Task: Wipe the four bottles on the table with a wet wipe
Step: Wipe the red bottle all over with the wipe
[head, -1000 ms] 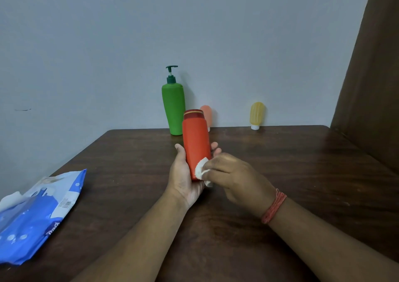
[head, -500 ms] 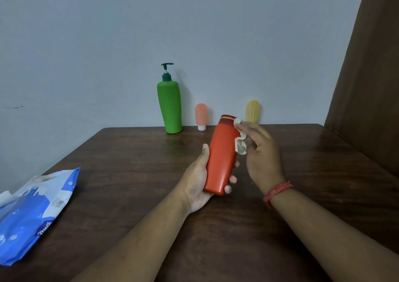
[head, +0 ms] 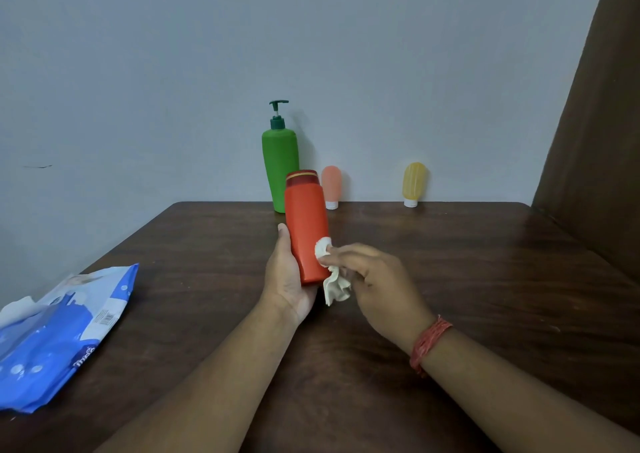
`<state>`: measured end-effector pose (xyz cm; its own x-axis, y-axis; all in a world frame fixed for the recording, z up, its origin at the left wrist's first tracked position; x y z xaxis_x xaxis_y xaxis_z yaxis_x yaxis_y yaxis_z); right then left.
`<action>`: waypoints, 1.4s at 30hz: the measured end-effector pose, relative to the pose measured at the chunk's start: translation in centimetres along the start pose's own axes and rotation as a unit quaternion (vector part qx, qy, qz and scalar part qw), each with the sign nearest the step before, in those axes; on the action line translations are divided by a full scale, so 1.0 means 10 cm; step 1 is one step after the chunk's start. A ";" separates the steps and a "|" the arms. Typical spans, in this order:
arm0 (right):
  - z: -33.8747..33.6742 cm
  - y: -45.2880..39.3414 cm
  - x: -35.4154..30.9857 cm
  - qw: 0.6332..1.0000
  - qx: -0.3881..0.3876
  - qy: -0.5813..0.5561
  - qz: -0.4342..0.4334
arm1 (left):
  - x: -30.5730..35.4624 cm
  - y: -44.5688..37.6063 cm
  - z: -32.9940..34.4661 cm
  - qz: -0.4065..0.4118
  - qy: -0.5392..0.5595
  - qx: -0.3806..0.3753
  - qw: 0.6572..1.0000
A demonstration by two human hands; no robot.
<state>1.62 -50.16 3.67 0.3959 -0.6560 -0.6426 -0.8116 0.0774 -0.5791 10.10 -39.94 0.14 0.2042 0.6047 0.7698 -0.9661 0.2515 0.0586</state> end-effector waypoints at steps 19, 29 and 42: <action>-0.56 -0.14 0.31 0.964 0.192 -0.106 0.152 | -0.21 0.26 0.35 -0.031 -0.112 -0.170 0.978; -0.58 -0.10 0.53 0.897 0.230 -0.300 0.230 | -0.23 0.29 0.36 -0.014 -0.182 -0.197 0.963; -0.62 -0.14 0.59 0.794 0.222 -0.505 0.255 | -0.23 0.33 0.38 -0.005 -0.218 -0.205 0.954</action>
<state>2.38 -58.78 3.80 0.3892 0.4660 -0.7946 -0.8342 0.5442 -0.0894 5.81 -43.34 0.95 0.0416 0.2508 0.9671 -0.8027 0.5848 -0.1172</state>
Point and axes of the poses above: each hand's wrist, its own y-axis away from the middle knuckle, its own z-axis out of the palm, x = y × z, the point moved 6 cm from there along -y, towards the middle knuckle, and after that the axes turned 8 degrees about z, right-handed, at the moved point
